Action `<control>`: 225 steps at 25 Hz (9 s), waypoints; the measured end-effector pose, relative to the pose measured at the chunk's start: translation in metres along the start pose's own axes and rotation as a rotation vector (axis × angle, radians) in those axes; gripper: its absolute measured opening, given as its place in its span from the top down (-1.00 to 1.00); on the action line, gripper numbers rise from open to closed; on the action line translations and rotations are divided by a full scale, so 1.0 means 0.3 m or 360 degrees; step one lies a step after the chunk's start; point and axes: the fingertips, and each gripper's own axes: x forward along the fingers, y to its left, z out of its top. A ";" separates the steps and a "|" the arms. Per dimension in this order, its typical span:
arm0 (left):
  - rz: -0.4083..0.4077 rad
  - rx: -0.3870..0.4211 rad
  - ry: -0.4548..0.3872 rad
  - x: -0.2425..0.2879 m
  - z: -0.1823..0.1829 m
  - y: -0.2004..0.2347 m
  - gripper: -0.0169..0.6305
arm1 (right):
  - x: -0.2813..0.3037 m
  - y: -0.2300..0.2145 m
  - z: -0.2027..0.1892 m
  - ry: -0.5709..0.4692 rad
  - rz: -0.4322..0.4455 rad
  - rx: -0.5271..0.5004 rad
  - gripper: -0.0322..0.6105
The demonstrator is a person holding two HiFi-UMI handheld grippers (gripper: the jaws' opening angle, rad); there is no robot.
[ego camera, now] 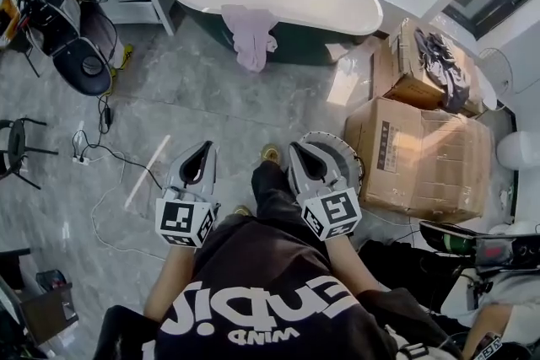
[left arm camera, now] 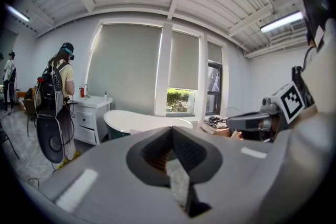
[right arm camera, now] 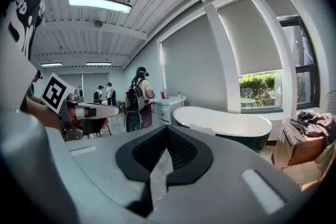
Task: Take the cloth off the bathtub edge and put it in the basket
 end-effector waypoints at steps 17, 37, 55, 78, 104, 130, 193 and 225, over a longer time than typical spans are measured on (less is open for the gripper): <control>0.0009 -0.0062 0.0039 0.388 0.060 0.210 0.96 | 0.357 -0.241 0.064 0.0068 0.0013 -0.0034 0.87; 0.0196 -0.0130 0.0040 0.788 0.191 0.310 0.96 | 0.656 -0.595 0.184 0.0073 0.0135 -0.0021 0.87; 0.0243 -0.0150 0.0047 1.065 0.235 0.462 0.96 | 0.945 -0.778 0.225 0.0113 0.0154 0.0004 0.87; 0.0016 -0.0139 0.0167 1.639 0.308 0.862 0.96 | 1.531 -0.966 0.314 0.0208 0.0018 0.0075 0.87; -0.0283 -0.0078 0.0209 1.978 0.423 0.899 0.96 | 1.776 -1.117 0.470 0.0129 -0.0125 0.0068 0.87; -0.0151 -0.0172 0.0265 2.066 0.281 0.910 0.96 | 1.879 -1.228 0.382 0.0189 0.0031 0.0048 0.87; 0.0011 -0.0245 0.0851 2.324 -0.702 0.946 -0.06 | 1.950 -1.298 -0.287 0.0458 -0.0033 0.0268 0.87; 0.0041 -0.0091 0.0822 2.446 -0.732 0.832 -0.08 | 1.830 -1.435 -0.356 0.0506 -0.0175 0.0353 0.87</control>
